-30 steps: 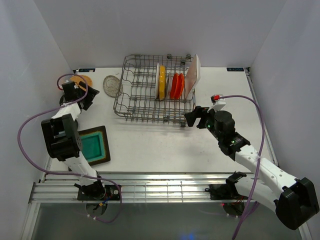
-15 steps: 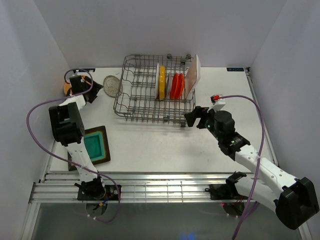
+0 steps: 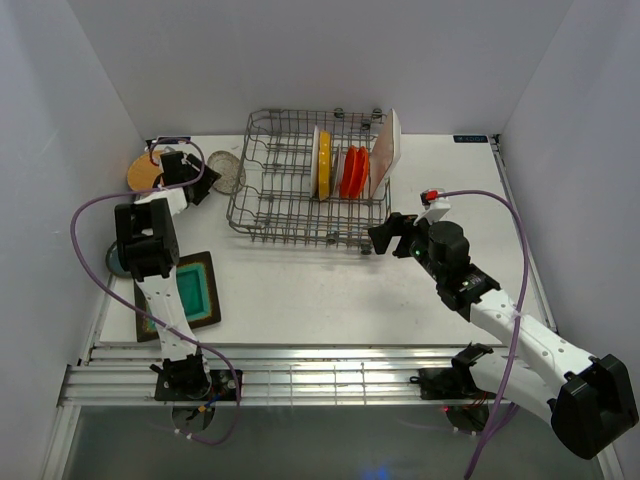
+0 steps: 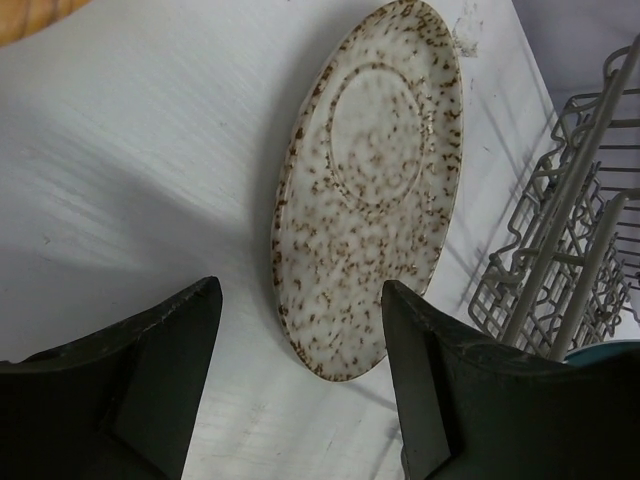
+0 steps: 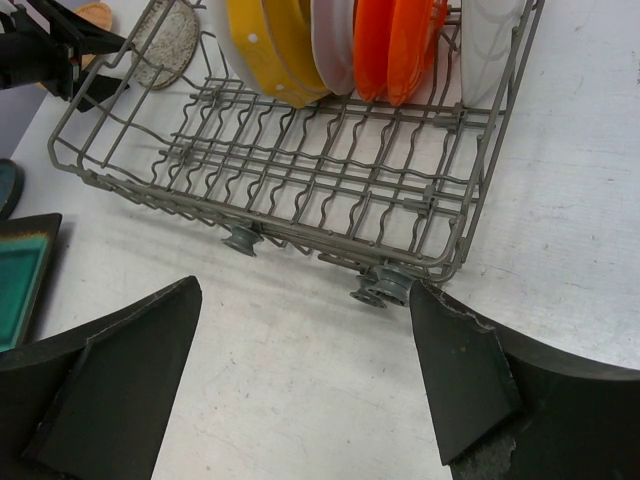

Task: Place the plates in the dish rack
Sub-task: Pick up the plate at the center of the board.

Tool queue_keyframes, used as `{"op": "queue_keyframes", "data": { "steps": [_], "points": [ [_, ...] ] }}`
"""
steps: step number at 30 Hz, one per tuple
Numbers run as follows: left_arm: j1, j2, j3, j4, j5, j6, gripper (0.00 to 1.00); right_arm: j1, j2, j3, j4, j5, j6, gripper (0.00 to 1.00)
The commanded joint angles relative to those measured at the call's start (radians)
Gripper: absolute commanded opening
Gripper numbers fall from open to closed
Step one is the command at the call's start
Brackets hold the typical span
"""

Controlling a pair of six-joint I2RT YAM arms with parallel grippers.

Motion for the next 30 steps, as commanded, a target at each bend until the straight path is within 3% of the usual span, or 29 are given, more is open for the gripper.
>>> {"op": "queue_keyframes", "data": {
  "steps": [1, 30],
  "points": [
    [-0.003, 0.011, 0.022, 0.019, -0.018, 0.010, 0.75, -0.001, 0.002, 0.042, 0.048, -0.003, -0.011, 0.90],
    [-0.012, 0.086, 0.066, 0.040, 0.048, -0.015, 0.58, -0.001, 0.013, 0.045, 0.048, -0.003, -0.011, 0.90]
  ]
}}
